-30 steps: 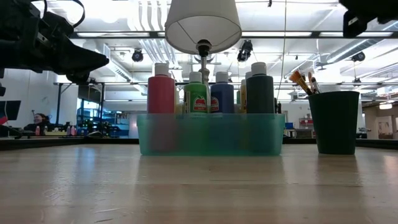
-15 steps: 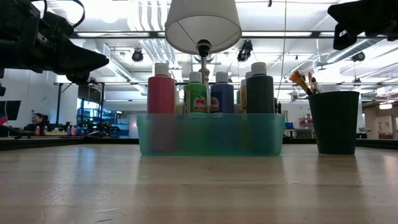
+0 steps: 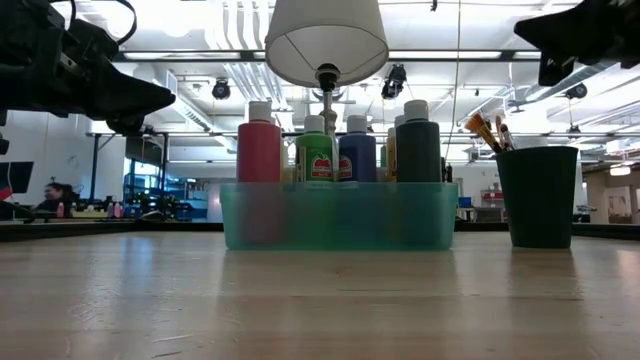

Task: Pick & Place Paint Supplies
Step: Return to Home Position

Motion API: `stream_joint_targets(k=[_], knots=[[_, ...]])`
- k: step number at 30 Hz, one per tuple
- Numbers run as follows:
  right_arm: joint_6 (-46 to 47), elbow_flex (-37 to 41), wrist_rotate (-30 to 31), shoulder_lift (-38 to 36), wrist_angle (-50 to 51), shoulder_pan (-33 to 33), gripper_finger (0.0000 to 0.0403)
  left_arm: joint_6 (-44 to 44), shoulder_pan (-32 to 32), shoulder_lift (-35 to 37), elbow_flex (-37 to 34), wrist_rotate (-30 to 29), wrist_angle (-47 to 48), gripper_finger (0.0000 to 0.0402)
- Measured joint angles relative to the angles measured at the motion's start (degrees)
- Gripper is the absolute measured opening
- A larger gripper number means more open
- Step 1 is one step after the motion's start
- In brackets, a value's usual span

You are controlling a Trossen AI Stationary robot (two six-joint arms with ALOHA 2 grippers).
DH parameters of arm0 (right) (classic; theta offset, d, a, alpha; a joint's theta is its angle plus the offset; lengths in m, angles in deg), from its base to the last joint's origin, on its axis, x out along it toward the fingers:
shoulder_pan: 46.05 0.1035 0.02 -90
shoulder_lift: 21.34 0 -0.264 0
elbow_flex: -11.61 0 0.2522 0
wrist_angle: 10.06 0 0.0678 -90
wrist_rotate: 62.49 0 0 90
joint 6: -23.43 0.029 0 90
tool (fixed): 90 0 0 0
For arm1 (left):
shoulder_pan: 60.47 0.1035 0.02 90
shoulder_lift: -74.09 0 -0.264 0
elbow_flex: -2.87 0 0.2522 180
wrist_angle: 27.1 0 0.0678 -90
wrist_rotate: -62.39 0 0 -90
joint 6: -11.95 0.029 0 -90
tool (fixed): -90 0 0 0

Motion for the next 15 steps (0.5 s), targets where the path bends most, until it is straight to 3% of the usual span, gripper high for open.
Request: stream_joint_targets(k=[15], knots=[[-0.01,-0.07,-0.02,0.02,-2.52,0.0,0.0008,0.01,0.01,0.01,0.0,-0.01,0.0,0.0076]])
